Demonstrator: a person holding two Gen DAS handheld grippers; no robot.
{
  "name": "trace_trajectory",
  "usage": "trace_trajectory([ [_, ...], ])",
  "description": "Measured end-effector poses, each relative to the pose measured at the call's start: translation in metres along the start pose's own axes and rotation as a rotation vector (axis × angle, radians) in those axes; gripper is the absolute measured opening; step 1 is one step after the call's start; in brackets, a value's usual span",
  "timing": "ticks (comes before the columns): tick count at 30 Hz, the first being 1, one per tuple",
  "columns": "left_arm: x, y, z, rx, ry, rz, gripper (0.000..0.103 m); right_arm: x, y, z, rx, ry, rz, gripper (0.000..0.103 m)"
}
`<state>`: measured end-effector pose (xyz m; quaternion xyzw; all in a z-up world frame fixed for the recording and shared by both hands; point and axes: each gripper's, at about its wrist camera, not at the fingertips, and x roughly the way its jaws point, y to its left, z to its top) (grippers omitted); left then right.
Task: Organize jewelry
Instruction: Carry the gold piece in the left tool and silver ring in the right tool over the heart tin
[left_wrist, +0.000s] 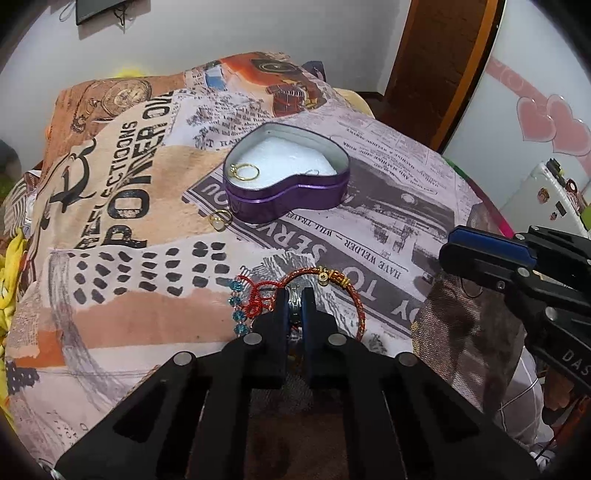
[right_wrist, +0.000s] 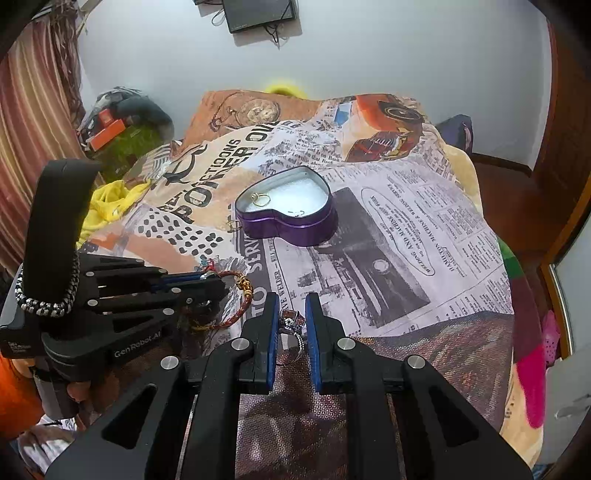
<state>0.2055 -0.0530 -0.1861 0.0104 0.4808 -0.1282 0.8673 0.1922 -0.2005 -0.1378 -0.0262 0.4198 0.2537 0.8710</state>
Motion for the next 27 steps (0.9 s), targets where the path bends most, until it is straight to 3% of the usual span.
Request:
trace_trajectory([
  [15,-0.051,0.012,0.019,-0.004,-0.137,0.016,0.005,-0.012,0.009,0.024,-0.029,-0.065,-0.027,0.013],
  [27,-0.062,0.022,0.047,-0.001,-0.208,0.024,0.005,-0.011,0.011,0.057,-0.054,-0.138,-0.035,0.013],
])
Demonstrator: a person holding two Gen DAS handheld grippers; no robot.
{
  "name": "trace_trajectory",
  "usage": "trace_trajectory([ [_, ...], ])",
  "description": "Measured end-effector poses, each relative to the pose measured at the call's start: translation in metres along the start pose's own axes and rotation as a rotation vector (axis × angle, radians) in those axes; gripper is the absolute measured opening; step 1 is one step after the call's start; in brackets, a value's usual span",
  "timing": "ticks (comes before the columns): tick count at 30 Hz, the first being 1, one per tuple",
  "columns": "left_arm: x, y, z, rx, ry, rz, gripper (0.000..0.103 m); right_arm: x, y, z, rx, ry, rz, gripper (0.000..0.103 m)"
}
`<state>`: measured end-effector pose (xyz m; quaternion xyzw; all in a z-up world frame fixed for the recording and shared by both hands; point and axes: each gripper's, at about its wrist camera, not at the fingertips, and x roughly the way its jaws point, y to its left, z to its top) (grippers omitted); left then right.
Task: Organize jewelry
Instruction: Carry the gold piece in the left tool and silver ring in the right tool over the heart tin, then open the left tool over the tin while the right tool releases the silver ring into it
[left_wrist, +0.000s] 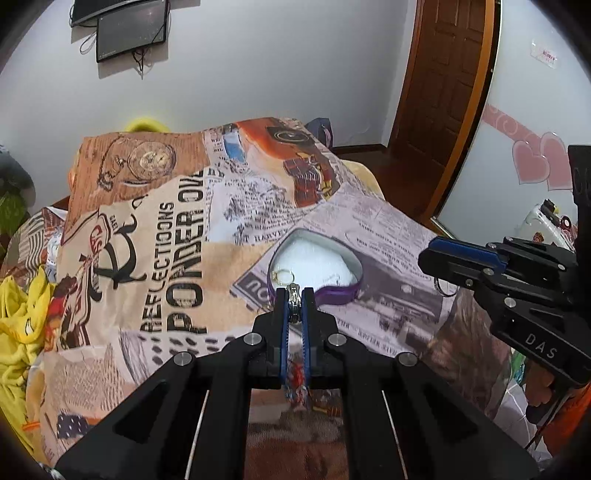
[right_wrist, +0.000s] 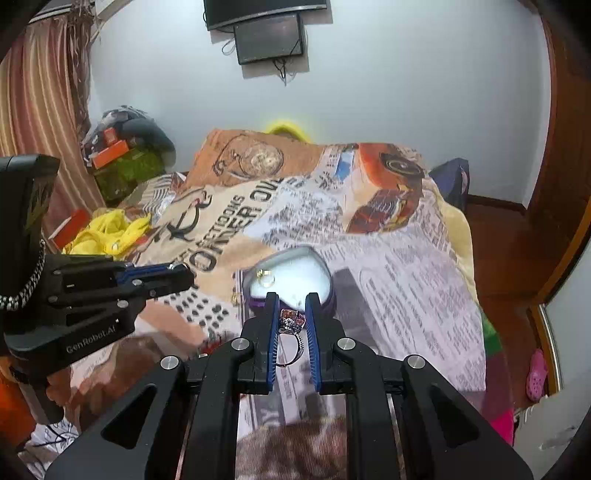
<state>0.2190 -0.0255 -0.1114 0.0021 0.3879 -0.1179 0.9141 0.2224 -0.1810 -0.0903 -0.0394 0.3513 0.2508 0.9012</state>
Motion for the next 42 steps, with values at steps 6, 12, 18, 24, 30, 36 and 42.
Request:
trace_trajectory([
  [6,0.010,0.001,0.007,-0.005,-0.009,-0.001,0.005,0.004,-0.001,0.014,0.001,-0.036,0.001,0.013],
  [12,0.024,0.004,0.016,-0.012,-0.006,-0.006,0.005,0.017,-0.004,0.022,0.014,-0.042,0.009,0.013],
  [18,0.042,0.007,0.022,-0.008,0.008,-0.004,0.005,0.037,-0.009,0.025,0.030,-0.018,0.014,0.013],
  [24,0.061,0.011,0.025,-0.011,0.034,-0.010,0.005,0.058,-0.012,0.027,0.025,0.019,0.014,0.013],
  [30,0.078,0.013,0.026,-0.012,0.069,-0.029,0.005,0.075,-0.018,0.026,0.028,0.058,0.022,0.013],
  [36,0.089,0.013,0.024,-0.008,0.090,-0.047,0.005,0.088,-0.024,0.027,0.027,0.095,0.038,0.013],
  [42,0.093,0.011,0.023,0.005,0.097,-0.057,0.005,0.093,-0.022,0.026,0.014,0.109,0.045,0.013],
])
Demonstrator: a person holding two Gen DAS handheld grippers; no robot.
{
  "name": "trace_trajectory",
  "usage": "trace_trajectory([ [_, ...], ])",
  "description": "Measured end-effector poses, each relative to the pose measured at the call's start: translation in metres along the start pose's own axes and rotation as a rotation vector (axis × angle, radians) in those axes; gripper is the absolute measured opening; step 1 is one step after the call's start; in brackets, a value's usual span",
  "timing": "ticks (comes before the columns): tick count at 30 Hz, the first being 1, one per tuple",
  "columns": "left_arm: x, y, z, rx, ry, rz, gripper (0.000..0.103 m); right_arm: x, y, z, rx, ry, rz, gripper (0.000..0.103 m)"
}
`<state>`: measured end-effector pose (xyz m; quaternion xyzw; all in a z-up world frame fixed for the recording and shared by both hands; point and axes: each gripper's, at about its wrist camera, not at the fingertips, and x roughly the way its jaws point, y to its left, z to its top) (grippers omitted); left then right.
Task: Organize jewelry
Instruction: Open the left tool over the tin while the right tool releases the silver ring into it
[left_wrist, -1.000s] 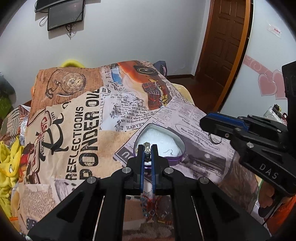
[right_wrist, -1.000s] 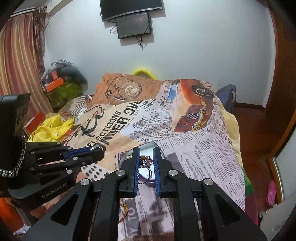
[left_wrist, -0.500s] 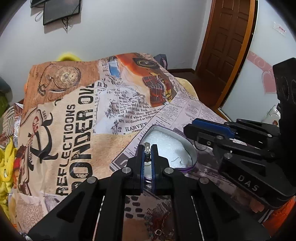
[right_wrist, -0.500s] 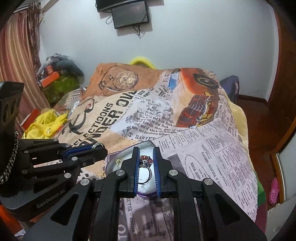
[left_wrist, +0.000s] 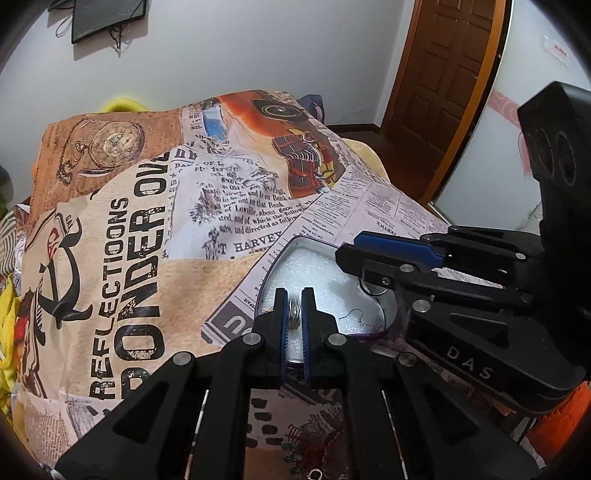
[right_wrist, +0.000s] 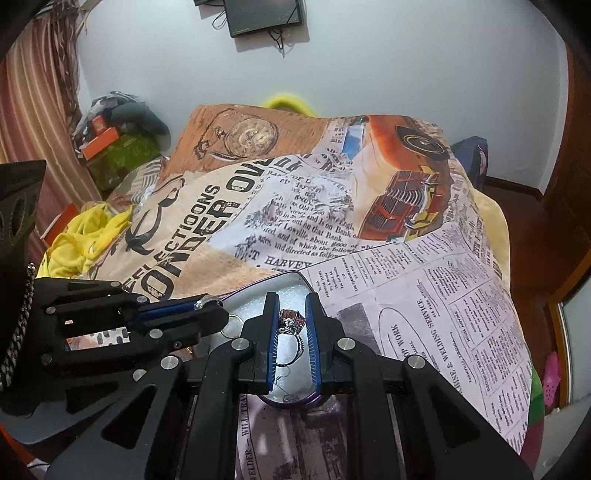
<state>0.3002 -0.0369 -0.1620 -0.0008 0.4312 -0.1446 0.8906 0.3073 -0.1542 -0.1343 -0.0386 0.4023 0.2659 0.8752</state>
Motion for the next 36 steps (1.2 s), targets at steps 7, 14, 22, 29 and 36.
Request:
trace_trajectory([
  [7,-0.002,0.002,-0.001,-0.006,-0.003,0.000,0.005,0.003,0.000,-0.001,0.000,0.015,0.003,0.013],
  [14,-0.010,0.002,-0.003,-0.002,-0.004,0.004,0.005,0.001,0.002,0.001,-0.005,0.018,-0.007,0.013],
  [22,-0.029,0.001,-0.002,-0.003,-0.021,0.015,0.010,-0.012,0.005,0.003,-0.003,0.018,-0.010,0.013],
  [29,-0.060,-0.005,-0.004,0.009,-0.066,0.039,0.025,-0.035,0.013,0.004,-0.011,-0.009,-0.027,0.018],
  [36,-0.092,-0.013,-0.010,0.033,-0.103,0.068,0.030,-0.061,0.025,0.000,-0.032,-0.044,-0.049,0.028],
])
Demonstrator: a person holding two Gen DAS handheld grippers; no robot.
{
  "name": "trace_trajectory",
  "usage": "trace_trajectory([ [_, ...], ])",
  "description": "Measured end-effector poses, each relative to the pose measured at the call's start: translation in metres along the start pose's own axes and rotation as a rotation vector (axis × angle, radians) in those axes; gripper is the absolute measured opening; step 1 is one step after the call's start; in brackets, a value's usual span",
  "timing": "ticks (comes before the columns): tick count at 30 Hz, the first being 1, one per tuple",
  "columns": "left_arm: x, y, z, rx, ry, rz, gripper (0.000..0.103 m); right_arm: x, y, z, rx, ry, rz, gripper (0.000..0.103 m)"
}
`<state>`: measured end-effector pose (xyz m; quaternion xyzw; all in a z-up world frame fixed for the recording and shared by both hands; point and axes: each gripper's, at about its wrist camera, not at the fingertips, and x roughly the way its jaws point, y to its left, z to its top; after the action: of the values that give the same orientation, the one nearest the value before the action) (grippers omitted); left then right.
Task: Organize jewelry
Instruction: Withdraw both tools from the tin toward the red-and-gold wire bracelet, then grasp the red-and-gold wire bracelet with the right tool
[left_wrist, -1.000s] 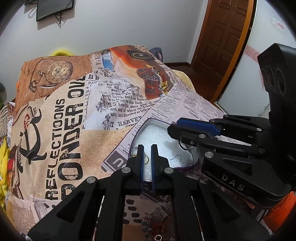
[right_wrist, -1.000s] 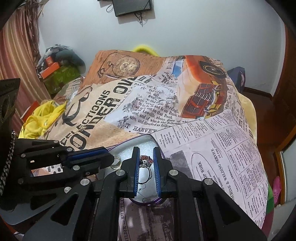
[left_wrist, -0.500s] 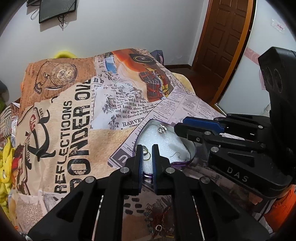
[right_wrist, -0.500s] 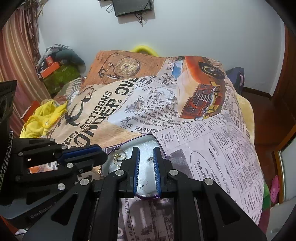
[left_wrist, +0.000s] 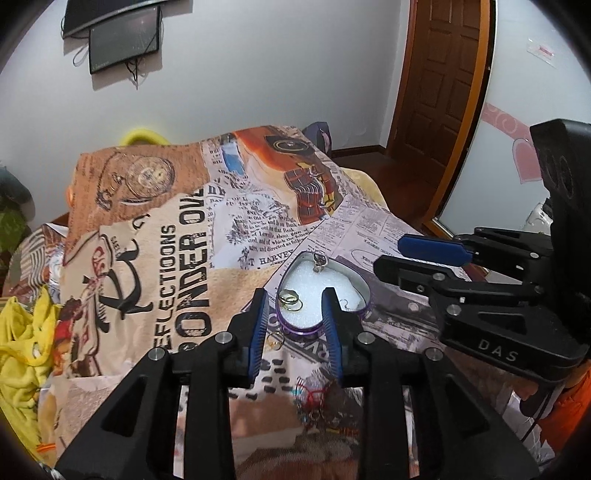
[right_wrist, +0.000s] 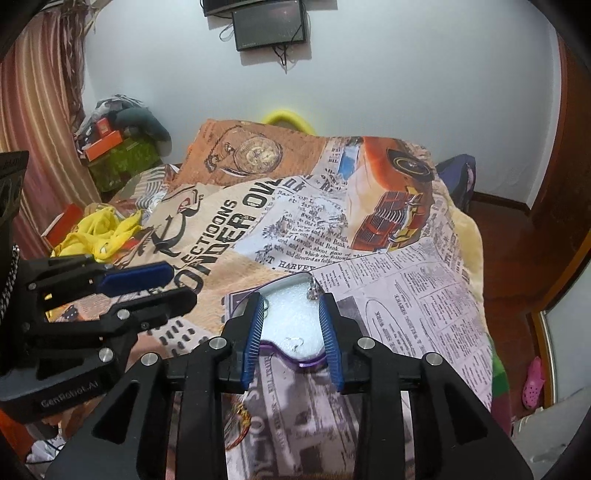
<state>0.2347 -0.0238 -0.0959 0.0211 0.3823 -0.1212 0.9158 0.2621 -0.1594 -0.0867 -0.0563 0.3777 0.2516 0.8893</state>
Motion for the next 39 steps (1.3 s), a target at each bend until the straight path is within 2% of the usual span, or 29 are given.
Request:
trace_trajectory([
  [4,-0.017,-0.003,-0.005,0.009,-0.017,0.012,0.039,-0.014,0.006,-0.005,-0.010,-0.008,-0.006,0.028],
  [8,-0.029,-0.003,-0.015,0.015,-0.018,0.026,0.040,-0.024,0.013,-0.014,-0.022,-0.006,-0.013,0.028],
  [14,-0.032,0.007,-0.038,-0.011,0.025,0.046,0.041,-0.025,0.019,-0.030,-0.027,0.027,-0.021,0.028],
  [26,-0.018,0.029,-0.084,-0.064,0.129,0.066,0.041,0.011,0.030,-0.068,-0.035,0.166,-0.008,0.028],
  [31,-0.010,0.032,-0.088,-0.077,0.147,0.054,0.041,0.031,0.035,-0.076,-0.056,0.220,-0.013,0.028],
  [39,0.001,0.028,-0.087,-0.075,0.153,0.036,0.041,0.045,0.045,-0.083,-0.118,0.236,-0.004,0.028],
])
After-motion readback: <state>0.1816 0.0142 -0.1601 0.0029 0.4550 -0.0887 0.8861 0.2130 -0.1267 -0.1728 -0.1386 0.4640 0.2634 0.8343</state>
